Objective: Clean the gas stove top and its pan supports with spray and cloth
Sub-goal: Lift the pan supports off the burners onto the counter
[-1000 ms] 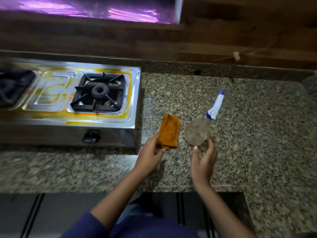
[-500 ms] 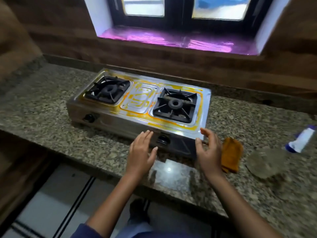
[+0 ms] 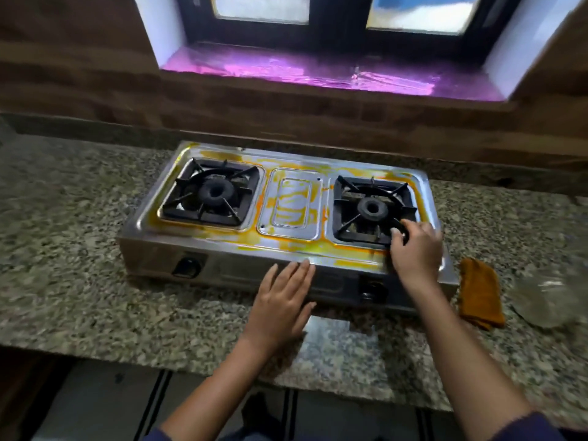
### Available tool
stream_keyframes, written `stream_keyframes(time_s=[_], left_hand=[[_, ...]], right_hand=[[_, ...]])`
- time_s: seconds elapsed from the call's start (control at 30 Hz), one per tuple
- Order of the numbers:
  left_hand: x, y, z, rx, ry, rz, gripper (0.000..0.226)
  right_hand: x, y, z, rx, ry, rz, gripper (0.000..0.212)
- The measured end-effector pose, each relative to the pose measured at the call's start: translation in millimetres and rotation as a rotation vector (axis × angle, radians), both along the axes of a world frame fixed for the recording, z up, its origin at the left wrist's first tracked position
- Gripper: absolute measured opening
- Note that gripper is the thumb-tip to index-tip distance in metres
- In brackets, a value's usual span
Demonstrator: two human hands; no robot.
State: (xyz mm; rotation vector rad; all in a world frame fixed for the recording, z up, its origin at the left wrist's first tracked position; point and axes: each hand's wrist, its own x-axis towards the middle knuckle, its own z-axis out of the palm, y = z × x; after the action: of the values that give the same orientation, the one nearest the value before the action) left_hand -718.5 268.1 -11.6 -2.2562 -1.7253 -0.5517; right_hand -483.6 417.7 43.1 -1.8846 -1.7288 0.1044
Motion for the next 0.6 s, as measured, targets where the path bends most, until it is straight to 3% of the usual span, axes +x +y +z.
stream_keyframes(time_s=[0.27,0.43,0.6], left_hand=[[-15,4,6,-0.089,0.011,-0.121,0.069],[-24,5,14,-0.116,-0.024,-0.17,0.067],[-62,2,30,-0.052,-0.216,-0.176,0.056]], right_hand=[[-12,13,26,-0.097,-0.114,-0.093,0.021],[-22,16,47,0.058,-0.147,-0.091,0.026],[-32,11,43,0.215,-0.149,-0.054,0.029]])
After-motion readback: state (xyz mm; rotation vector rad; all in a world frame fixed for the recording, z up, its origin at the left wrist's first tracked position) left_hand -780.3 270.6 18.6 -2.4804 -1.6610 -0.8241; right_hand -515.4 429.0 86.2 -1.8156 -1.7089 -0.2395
